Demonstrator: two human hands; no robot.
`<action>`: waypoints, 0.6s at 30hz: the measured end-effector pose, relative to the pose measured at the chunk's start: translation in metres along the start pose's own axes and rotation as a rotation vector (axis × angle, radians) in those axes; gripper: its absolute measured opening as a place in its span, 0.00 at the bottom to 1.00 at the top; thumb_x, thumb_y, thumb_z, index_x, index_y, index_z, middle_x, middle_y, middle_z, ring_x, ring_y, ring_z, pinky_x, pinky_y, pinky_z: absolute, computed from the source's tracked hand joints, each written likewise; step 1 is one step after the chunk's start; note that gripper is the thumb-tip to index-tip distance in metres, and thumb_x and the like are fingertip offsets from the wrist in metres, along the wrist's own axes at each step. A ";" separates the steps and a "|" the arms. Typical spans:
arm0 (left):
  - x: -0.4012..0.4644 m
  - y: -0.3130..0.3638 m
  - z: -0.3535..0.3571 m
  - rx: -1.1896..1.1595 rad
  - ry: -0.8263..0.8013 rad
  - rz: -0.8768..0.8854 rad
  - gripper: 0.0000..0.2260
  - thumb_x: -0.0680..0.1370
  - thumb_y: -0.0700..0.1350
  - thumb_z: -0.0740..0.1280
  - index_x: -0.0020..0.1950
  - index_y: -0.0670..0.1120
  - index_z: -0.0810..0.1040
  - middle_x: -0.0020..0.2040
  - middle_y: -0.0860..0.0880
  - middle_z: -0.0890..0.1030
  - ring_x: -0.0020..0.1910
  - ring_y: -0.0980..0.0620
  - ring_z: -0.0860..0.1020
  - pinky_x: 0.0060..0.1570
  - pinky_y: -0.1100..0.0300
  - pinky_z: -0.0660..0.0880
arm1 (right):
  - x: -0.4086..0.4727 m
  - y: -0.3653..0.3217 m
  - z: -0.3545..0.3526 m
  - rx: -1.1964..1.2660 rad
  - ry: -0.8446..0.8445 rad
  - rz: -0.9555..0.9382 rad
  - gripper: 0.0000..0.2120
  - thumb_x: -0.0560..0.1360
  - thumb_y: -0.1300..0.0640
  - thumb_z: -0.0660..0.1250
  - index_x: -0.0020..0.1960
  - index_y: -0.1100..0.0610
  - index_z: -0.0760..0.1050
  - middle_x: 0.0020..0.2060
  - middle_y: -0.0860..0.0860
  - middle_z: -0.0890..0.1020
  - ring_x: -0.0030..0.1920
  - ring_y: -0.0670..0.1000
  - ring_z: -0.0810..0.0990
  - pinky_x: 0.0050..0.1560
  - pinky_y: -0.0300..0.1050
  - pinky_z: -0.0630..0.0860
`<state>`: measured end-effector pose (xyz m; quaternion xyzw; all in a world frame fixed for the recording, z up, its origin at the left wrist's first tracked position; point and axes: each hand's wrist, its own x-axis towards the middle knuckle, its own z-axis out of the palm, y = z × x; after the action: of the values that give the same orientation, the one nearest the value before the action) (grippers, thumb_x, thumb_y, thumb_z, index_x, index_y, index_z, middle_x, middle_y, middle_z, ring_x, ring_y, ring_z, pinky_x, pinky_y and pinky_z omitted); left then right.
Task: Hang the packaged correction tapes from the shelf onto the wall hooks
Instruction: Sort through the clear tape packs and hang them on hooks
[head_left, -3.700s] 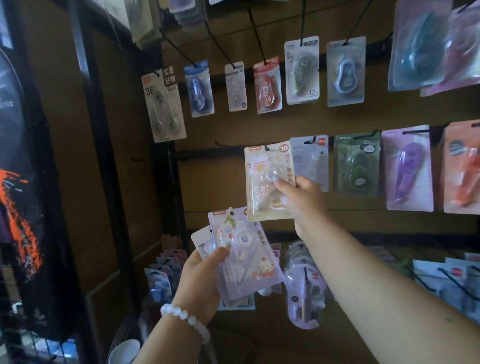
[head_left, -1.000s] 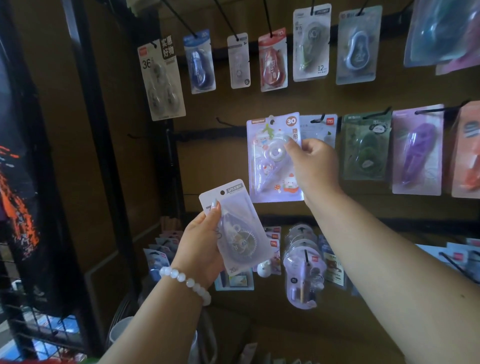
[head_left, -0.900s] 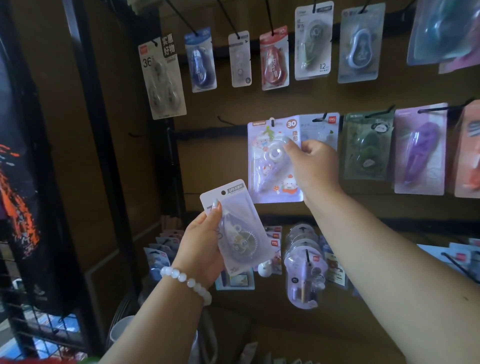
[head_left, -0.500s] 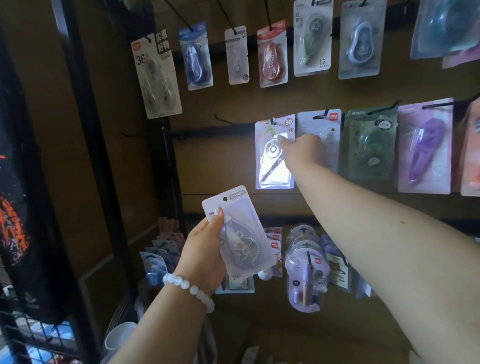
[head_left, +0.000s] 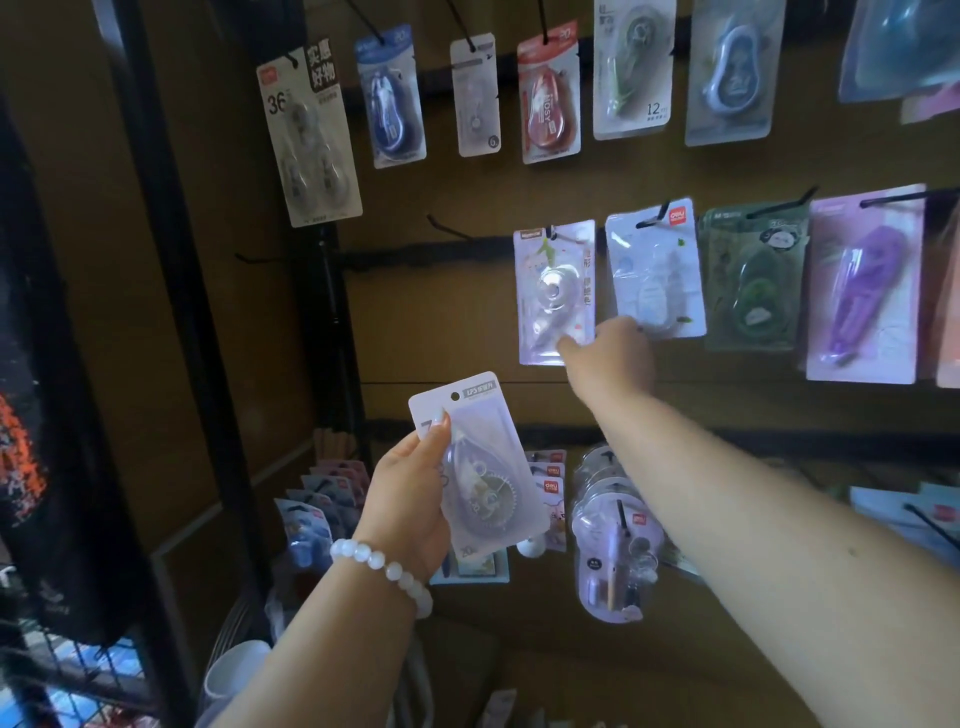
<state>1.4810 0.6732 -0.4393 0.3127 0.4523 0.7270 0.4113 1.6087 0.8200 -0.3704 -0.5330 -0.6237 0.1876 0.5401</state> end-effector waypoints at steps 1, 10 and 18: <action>-0.002 0.000 0.000 -0.001 0.003 0.004 0.25 0.63 0.59 0.71 0.57 0.51 0.82 0.58 0.44 0.83 0.58 0.39 0.81 0.60 0.35 0.75 | -0.010 0.006 -0.001 0.052 0.018 -0.030 0.16 0.72 0.46 0.69 0.47 0.58 0.73 0.42 0.52 0.79 0.40 0.54 0.79 0.34 0.42 0.71; -0.016 0.000 0.000 0.009 0.025 -0.028 0.14 0.76 0.55 0.69 0.55 0.47 0.85 0.57 0.41 0.84 0.57 0.37 0.82 0.58 0.34 0.75 | -0.112 0.012 -0.035 0.335 -0.440 -0.048 0.15 0.75 0.43 0.65 0.43 0.55 0.75 0.36 0.46 0.79 0.38 0.45 0.76 0.37 0.40 0.70; -0.026 0.019 0.002 0.017 -0.018 0.023 0.16 0.79 0.54 0.65 0.58 0.45 0.83 0.56 0.39 0.84 0.57 0.37 0.82 0.61 0.37 0.76 | -0.129 0.006 -0.038 0.408 -0.635 -0.073 0.11 0.73 0.48 0.70 0.49 0.55 0.79 0.42 0.49 0.85 0.43 0.47 0.84 0.46 0.50 0.81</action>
<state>1.4888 0.6459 -0.4234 0.3280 0.4510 0.7250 0.4041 1.6252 0.6972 -0.4228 -0.3070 -0.7284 0.4444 0.4214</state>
